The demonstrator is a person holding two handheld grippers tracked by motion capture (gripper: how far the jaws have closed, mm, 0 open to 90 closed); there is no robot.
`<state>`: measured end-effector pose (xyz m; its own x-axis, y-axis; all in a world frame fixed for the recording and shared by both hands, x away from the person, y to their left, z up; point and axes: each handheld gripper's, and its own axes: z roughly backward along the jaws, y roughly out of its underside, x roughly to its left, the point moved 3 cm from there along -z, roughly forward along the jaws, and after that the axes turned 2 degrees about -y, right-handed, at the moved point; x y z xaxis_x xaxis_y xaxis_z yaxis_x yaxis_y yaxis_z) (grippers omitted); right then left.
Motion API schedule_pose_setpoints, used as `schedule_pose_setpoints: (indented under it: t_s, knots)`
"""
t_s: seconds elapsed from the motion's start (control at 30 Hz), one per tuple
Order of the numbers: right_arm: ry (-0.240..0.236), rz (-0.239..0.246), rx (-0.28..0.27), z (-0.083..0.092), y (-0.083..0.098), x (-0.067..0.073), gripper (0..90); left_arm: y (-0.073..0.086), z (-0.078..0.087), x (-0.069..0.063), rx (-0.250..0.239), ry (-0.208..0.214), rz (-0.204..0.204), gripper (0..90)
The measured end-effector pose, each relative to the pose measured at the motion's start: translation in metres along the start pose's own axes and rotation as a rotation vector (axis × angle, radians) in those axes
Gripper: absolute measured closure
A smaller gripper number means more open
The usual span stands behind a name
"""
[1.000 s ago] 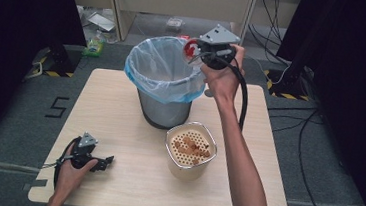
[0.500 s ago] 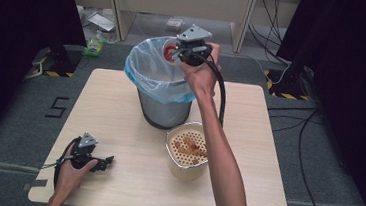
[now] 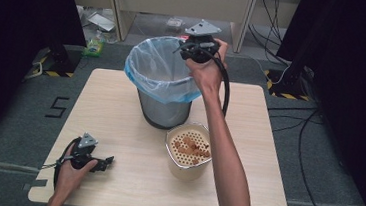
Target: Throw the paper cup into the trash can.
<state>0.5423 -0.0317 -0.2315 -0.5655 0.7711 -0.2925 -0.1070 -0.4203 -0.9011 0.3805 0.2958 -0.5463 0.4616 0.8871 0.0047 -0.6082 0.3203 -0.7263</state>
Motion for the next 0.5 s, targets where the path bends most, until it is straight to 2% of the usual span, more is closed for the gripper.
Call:
schedule_pose_setpoints:
  t_s: [0.13,0.43,0.47,0.5]
  knots:
    - [0.005,-0.007,0.012,0.011,0.008,-0.010,56.9,0.000,0.000,0.000,0.000,0.000,0.000,0.0]
    - [0.014,-0.072,0.049,0.037,0.044,-0.030,51.6,0.000,0.000,0.000,0.000,-0.001,0.000,0.0]
    - [0.014,-0.072,0.049,0.037,0.044,-0.030,51.6,0.000,0.000,0.000,0.000,-0.001,0.000,0.0]
    - [0.017,-0.092,0.061,0.045,0.060,-0.035,48.9,0.000,0.000,0.000,0.000,-0.001,0.000,0.0]
